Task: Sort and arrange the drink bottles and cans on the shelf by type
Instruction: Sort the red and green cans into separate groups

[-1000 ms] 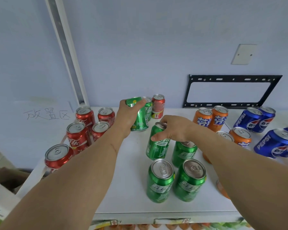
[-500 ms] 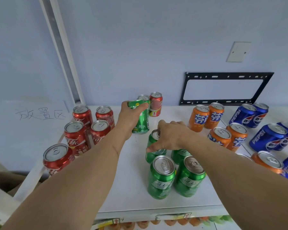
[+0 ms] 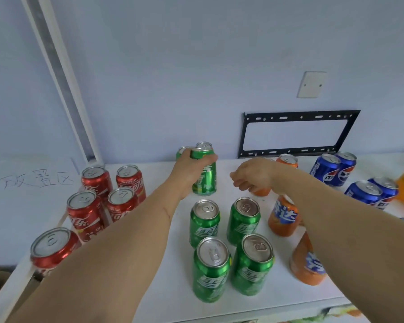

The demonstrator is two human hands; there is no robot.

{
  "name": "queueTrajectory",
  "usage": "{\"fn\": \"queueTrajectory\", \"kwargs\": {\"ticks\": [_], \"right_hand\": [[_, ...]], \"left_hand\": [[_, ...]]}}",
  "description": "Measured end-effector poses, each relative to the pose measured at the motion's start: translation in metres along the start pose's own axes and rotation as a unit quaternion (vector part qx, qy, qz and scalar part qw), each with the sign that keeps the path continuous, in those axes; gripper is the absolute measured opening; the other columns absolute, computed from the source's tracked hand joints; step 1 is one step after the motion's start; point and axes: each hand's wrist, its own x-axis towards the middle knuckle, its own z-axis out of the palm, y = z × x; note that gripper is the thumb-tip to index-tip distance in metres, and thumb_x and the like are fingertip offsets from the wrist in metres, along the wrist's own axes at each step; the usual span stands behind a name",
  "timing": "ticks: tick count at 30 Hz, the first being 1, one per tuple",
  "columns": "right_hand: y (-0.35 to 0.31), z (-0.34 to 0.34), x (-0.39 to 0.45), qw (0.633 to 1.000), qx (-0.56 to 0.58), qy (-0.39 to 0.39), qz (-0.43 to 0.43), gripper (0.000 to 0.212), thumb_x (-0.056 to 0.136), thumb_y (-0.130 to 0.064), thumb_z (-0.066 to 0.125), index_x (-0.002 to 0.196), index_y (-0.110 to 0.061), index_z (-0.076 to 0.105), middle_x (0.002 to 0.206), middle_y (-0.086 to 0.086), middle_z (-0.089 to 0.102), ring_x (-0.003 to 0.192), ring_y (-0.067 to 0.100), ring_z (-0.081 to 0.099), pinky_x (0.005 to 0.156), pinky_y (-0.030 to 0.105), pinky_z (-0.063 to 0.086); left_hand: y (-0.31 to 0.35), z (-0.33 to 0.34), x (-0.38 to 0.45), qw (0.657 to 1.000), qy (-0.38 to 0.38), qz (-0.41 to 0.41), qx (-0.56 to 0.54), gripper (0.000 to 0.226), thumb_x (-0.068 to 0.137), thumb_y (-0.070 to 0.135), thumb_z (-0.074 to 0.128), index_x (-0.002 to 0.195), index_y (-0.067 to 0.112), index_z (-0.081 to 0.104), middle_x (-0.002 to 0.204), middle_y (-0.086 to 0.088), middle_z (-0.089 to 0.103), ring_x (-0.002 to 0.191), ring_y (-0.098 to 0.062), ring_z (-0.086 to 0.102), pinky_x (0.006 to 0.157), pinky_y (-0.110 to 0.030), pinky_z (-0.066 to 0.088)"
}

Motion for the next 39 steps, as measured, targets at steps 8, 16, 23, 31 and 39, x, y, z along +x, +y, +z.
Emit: {"fn": "queueTrajectory", "kwargs": {"ticks": [8, 16, 23, 31, 39], "right_hand": [[0.034, -0.026, 0.038, 0.997, 0.056, -0.019, 0.048, 0.021, 0.093, -0.022, 0.063, 0.103, -0.004, 0.066, 0.101, 0.011, 0.073, 0.084, 0.02, 0.07, 0.078, 0.035, 0.059], [0.042, -0.04, 0.057, 0.998, 0.014, -0.029, 0.054, 0.022, 0.095, -0.019, 0.058, 0.109, -0.002, 0.063, 0.103, 0.008, 0.073, 0.086, 0.02, 0.071, 0.076, 0.033, 0.06], [0.043, -0.047, 0.061, 0.998, -0.023, -0.022, 0.06, 0.029, 0.096, -0.021, 0.057, 0.119, -0.004, 0.059, 0.1, 0.006, 0.072, 0.081, 0.017, 0.07, 0.069, 0.031, 0.06], [0.024, -0.048, 0.082, 0.999, -0.042, 0.009, 0.029, 0.026, 0.096, -0.022, 0.055, 0.11, -0.002, 0.061, 0.104, 0.008, 0.073, 0.087, 0.019, 0.072, 0.083, 0.037, 0.059], [-0.023, -0.034, 0.117, 0.988, -0.108, 0.058, -0.09, 0.042, 0.092, -0.031, 0.064, 0.124, -0.003, 0.061, 0.126, 0.014, 0.062, 0.111, 0.029, 0.06, 0.092, 0.036, 0.048]], "left_hand": [[-0.002, 0.037, 0.022, 0.986, -0.085, -0.035, 0.141, 0.034, 0.073, 0.028, 0.085, 0.099, 0.023, 0.065, 0.103, -0.002, 0.072, 0.092, -0.015, 0.067, 0.087, -0.033, 0.054], [-0.013, 0.058, 0.032, 0.947, -0.139, -0.022, 0.288, 0.07, 0.063, 0.033, 0.09, 0.121, 0.024, 0.052, 0.111, 0.001, 0.061, 0.102, -0.018, 0.059, 0.09, -0.039, 0.052], [-0.016, 0.058, 0.031, 0.938, -0.159, -0.015, 0.307, 0.079, 0.058, 0.04, 0.09, 0.123, 0.03, 0.046, 0.115, 0.0, 0.058, 0.105, -0.019, 0.059, 0.092, -0.045, 0.053], [0.005, 0.037, 0.025, 0.938, -0.194, -0.062, 0.28, 0.085, 0.077, 0.055, 0.076, 0.145, 0.018, 0.041, 0.137, 0.003, 0.053, 0.121, -0.016, 0.054, 0.103, -0.033, 0.044], [-0.005, -0.009, 0.056, 0.944, 0.188, 0.008, 0.272, 0.053, 0.079, 0.041, 0.076, 0.121, 0.015, 0.054, 0.119, -0.003, 0.058, 0.105, -0.022, 0.058, 0.089, -0.034, 0.049]]}}
